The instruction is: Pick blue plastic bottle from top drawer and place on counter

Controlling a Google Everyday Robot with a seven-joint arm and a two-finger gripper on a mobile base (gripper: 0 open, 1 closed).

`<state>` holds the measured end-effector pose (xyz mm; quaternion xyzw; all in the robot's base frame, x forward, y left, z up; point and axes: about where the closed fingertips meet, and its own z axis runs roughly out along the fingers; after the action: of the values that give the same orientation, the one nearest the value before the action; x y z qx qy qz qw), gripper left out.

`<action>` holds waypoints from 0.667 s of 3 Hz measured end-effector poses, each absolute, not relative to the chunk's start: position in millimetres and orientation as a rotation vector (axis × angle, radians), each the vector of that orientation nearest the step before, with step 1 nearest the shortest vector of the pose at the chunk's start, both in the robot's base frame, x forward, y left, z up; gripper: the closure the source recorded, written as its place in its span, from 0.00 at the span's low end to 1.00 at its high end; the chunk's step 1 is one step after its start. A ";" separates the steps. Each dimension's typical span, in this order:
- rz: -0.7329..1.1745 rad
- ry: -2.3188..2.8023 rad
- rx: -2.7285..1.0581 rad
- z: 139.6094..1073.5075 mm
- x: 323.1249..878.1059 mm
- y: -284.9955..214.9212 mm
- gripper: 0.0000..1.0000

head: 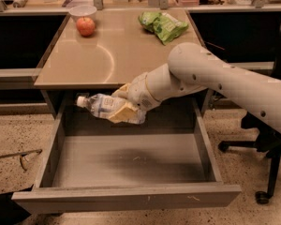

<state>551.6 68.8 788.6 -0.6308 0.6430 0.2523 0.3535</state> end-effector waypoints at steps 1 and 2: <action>0.514 1.642 -1.622 839.7 578.5 72.9 1.00; 0.343 1.656 -1.605 874.0 620.3 70.4 1.00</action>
Offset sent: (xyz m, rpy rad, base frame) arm 0.1254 -0.0113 0.1276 -0.2145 -0.3216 -0.2104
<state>620.3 70.4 874.0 -0.6328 0.6529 0.1350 0.3938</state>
